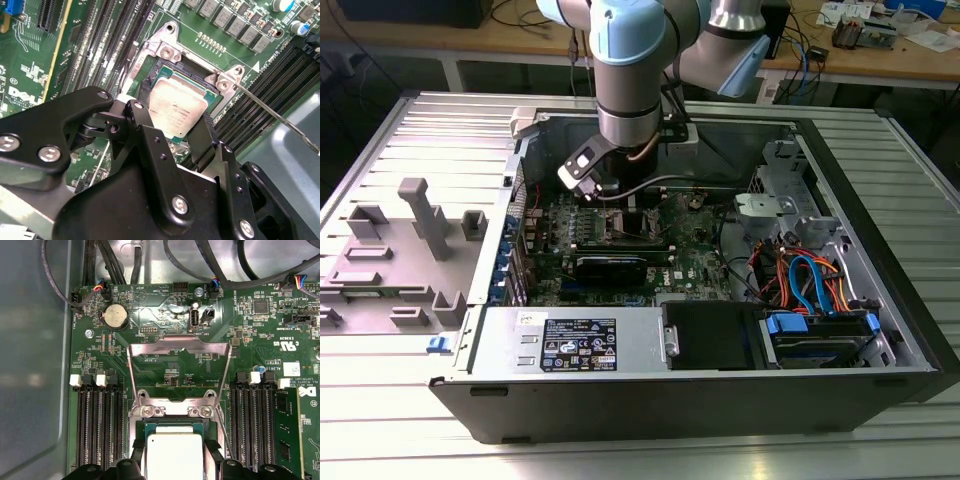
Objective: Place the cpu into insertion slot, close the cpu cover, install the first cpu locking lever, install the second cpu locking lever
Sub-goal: 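Place the cpu into insertion slot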
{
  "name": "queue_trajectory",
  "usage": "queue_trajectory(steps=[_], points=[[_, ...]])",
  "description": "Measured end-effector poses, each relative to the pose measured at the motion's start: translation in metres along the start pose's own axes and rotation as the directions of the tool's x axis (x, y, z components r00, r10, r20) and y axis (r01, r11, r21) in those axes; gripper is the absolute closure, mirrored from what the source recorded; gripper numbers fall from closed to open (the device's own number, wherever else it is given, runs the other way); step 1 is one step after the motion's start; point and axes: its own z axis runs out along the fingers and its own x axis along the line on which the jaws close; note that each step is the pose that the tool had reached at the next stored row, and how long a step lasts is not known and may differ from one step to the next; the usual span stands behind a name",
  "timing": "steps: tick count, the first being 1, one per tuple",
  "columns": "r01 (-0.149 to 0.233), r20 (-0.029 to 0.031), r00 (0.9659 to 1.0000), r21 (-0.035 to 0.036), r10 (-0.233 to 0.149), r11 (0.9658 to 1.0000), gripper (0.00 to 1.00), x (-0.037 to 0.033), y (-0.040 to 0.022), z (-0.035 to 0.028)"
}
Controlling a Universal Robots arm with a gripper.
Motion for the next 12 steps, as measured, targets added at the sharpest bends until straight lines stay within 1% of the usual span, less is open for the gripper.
queue_trajectory(steps=[3,12], points=[[0.0,0.0034,1.0,0.0001,0.0,1.0,0.46,-0.0005,0.0001,0.0],[0.0,0.0039,1.0,0.0002,0.0,1.0,0.46,-0.0006,-0.0003,0.0041]])
